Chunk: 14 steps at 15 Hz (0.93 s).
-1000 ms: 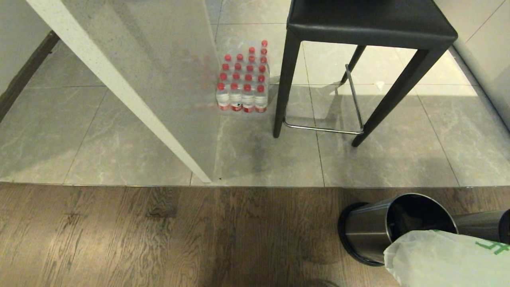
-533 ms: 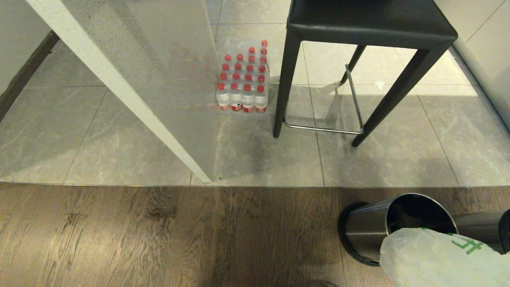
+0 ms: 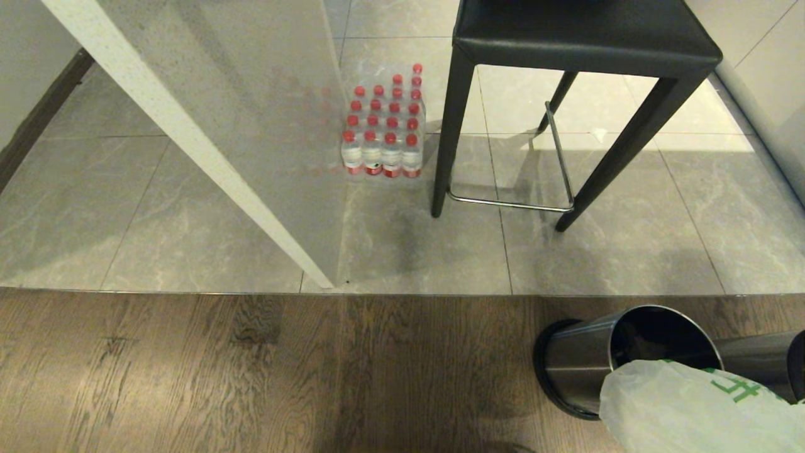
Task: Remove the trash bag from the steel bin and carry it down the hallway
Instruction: Put the trash bag at the door
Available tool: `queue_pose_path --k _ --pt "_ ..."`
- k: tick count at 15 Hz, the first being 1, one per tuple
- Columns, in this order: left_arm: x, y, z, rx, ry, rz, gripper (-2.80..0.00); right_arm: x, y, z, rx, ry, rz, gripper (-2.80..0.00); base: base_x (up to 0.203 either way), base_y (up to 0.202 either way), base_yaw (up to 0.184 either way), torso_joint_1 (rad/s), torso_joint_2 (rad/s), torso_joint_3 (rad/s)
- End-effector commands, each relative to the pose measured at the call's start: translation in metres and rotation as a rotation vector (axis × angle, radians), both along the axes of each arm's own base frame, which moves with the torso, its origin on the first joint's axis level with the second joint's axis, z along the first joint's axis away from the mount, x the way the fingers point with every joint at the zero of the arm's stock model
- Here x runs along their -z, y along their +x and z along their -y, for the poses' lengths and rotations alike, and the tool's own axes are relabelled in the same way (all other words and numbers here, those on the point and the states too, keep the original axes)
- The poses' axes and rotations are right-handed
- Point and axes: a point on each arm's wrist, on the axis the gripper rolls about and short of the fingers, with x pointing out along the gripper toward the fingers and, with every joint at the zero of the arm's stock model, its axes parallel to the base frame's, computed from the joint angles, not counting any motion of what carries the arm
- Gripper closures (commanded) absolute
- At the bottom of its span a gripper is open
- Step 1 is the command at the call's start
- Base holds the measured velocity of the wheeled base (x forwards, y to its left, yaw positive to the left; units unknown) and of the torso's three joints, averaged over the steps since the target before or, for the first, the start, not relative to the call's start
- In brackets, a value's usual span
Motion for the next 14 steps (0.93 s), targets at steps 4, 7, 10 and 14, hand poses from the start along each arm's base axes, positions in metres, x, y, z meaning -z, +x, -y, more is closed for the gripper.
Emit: queue_pose_path --k 4,7,10,14 --pt "0.0000 0.0000 0.0000 0.000 -0.001 0.000 0.00 0.0013 0.0001 0.0000 0.000 0.000 0.000 0.00 0.000 0.000 0.000 0.000 0.00 0.000" --pt "0.0000 0.0000 0.0000 0.000 0.005 0.000 0.00 0.0013 0.0001 0.0000 0.000 0.000 0.000 0.00 0.000 0.000 0.000 0.000 0.00 0.000" --pt "0.0000 0.0000 0.0000 0.000 0.004 0.000 0.00 0.0013 0.0001 0.0000 0.000 0.000 0.000 0.00 0.000 0.000 0.000 0.000 0.00 0.000" --pt "0.0000 0.0000 0.0000 0.000 0.004 0.000 0.00 0.0013 0.0001 0.0000 0.000 0.000 0.000 0.00 0.000 0.000 0.000 0.001 0.00 0.088"
